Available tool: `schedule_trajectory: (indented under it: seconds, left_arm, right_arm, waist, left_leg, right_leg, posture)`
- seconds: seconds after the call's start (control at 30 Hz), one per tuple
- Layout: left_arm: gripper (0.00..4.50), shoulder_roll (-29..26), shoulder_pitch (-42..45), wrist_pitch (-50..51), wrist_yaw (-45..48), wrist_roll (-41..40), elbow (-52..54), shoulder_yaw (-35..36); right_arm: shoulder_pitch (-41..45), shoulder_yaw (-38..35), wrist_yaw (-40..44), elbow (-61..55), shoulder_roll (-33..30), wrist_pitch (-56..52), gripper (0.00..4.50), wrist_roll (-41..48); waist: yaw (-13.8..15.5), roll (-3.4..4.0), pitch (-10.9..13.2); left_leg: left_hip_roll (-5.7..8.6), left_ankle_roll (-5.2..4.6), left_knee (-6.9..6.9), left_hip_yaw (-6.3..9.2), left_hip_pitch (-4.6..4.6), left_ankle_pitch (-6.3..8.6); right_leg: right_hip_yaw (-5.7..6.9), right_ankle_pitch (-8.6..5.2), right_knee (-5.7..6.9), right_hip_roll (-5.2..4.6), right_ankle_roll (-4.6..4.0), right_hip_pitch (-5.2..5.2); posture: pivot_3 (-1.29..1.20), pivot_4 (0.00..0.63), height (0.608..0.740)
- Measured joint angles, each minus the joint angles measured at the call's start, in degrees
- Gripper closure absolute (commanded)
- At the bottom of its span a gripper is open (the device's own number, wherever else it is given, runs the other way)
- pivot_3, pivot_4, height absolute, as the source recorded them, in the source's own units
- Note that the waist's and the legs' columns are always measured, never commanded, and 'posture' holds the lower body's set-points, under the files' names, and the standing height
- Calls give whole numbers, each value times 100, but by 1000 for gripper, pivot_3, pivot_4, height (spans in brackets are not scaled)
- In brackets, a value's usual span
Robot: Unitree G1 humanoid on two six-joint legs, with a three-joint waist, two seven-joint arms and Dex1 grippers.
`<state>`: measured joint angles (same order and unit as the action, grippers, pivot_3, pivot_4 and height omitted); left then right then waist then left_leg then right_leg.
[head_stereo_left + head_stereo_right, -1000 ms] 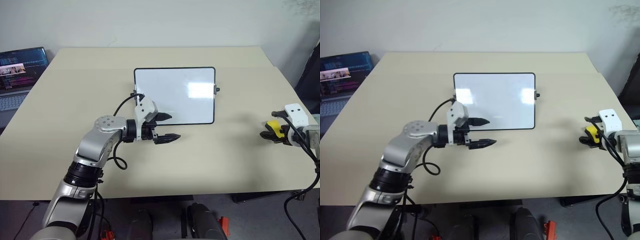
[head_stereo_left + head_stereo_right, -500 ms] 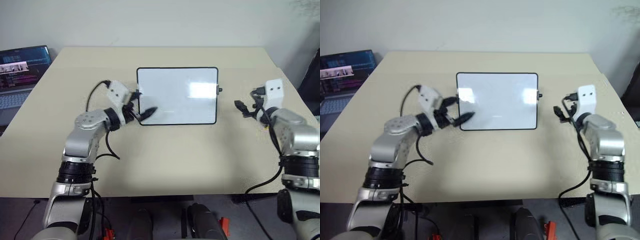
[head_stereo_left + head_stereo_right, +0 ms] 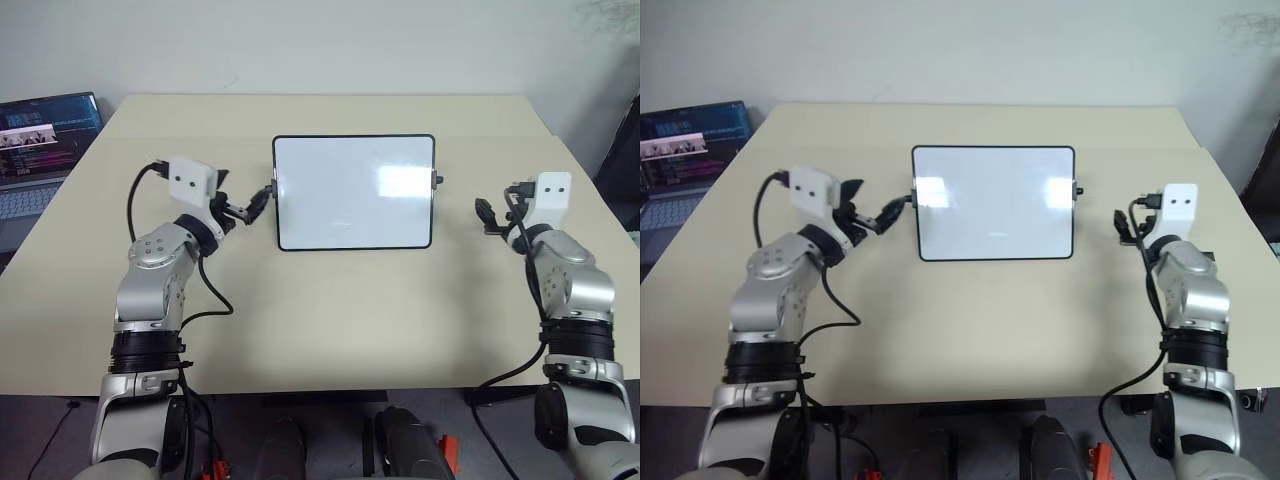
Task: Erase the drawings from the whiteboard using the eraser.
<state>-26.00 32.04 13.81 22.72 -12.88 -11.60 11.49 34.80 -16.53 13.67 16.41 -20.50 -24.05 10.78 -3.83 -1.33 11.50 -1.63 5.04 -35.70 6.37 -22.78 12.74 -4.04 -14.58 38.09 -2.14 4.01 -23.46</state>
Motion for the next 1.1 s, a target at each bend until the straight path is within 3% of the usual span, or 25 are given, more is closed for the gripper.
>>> schedule_trajectory:
  seconds: [0.23, 0.5, 0.83, 1.1]
  left_arm:
    - [0, 418, -202, -758, -485, 201, -616, 28]
    - [0, 744, -298, -1275, -634, 212, -982, 16]
    - [0, 720, -315, -1678, -814, 303, -1808, 26]
    - [0, 351, -585, -1797, -877, 299, -1567, 264]
  right_arm:
    - [-252, 15, -151, 304, 445, 1438, 35, -41]
    - [-333, 105, -143, 624, 556, 2032, 35, -53]
    - [-331, 278, -113, 966, 605, 2280, 35, -59]
    - [-196, 552, 10, 1448, 732, 2453, 35, -82]
  waist:
    - [52, 0, 0]
    - [54, 1, -1]
    - [43, 2, -1]
    - [18, 4, -3]
  left_leg:
    - [1, 1, -1, 0, -2, 0]
    - [0, 1, -2, 0, 1, 0]
    - [1, 0, -1, -1, 3, 0]
    - [0, 0, -1, -3, 9, 0]
  right_leg:
    - [1, 1, -1, -1, 1, 0]
    - [0, 1, 2, -1, 0, 0]
    - [0, 1, 3, 0, 0, 2]
    - [-2, 2, -1, -1, 1, 8]
  posture:
    - [0, 150, 740]
    - [0, 150, 740]
    - [0, 150, 740]
    - [0, 150, 740]
